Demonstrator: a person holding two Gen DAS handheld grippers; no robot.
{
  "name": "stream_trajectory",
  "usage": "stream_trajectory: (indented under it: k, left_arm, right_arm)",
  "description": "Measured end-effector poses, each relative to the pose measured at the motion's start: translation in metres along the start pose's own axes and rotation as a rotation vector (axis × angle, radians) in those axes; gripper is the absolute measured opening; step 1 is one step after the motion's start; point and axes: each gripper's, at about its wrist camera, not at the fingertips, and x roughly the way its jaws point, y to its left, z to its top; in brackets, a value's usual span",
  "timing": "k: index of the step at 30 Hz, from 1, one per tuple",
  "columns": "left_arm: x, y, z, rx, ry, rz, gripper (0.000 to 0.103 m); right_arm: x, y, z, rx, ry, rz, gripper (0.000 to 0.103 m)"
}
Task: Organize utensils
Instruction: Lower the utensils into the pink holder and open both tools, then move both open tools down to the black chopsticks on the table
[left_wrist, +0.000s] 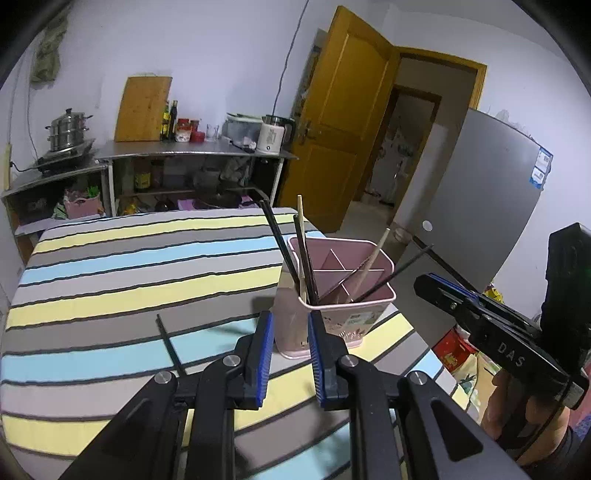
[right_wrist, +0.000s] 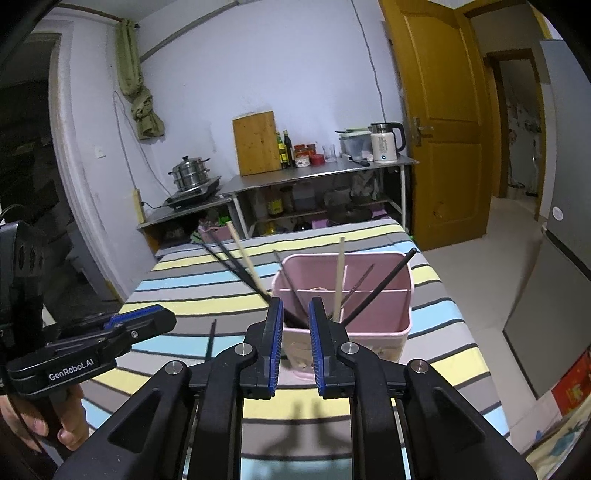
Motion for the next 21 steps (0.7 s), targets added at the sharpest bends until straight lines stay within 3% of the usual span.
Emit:
stream_trajectory:
  k: [6,21]
  left_arm:
    - [-0.036,0.002,-0.021,-0.020,-0.034,0.046,0.031]
    - [-0.086,0.018,-0.069,-0.051,-0.048,0.154,0.036]
  right_arm:
    - [-0.021,0.014,-0.013,-0.023,-0.008,0.018,0.015]
    - [-0.042,0.048,-0.047,-0.069,0.034,0.084,0.024]
